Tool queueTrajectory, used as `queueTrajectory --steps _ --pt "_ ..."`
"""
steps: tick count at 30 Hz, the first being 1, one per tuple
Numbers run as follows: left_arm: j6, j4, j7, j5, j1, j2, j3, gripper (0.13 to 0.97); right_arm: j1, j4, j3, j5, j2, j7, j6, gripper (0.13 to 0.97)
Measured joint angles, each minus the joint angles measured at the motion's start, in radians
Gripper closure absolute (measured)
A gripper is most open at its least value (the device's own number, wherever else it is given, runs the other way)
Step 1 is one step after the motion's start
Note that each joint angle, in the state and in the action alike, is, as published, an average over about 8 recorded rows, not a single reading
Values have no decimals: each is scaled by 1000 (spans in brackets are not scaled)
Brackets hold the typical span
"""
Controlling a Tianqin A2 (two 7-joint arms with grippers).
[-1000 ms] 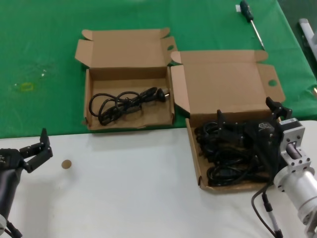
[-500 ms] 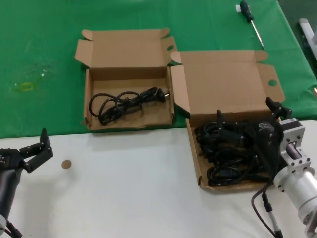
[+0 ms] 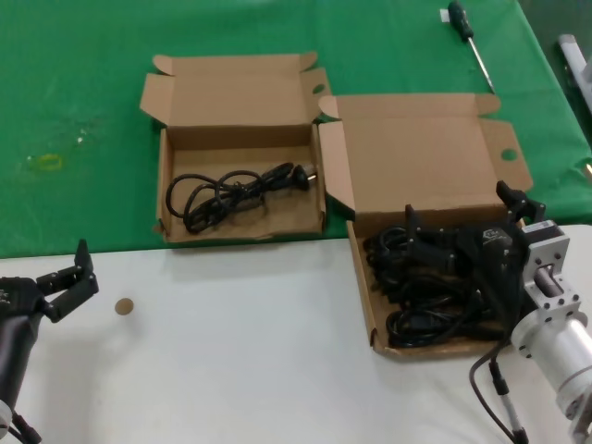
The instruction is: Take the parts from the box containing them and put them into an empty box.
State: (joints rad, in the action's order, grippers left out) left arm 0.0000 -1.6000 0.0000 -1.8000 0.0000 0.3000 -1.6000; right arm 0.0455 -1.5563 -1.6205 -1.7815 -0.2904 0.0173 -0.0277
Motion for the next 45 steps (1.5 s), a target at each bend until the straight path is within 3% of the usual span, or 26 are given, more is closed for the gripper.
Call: queueTrajectory --steps 45 --pt "0 0 0 0 0 0 0 132 0 0 0 0 0 0 0 129"
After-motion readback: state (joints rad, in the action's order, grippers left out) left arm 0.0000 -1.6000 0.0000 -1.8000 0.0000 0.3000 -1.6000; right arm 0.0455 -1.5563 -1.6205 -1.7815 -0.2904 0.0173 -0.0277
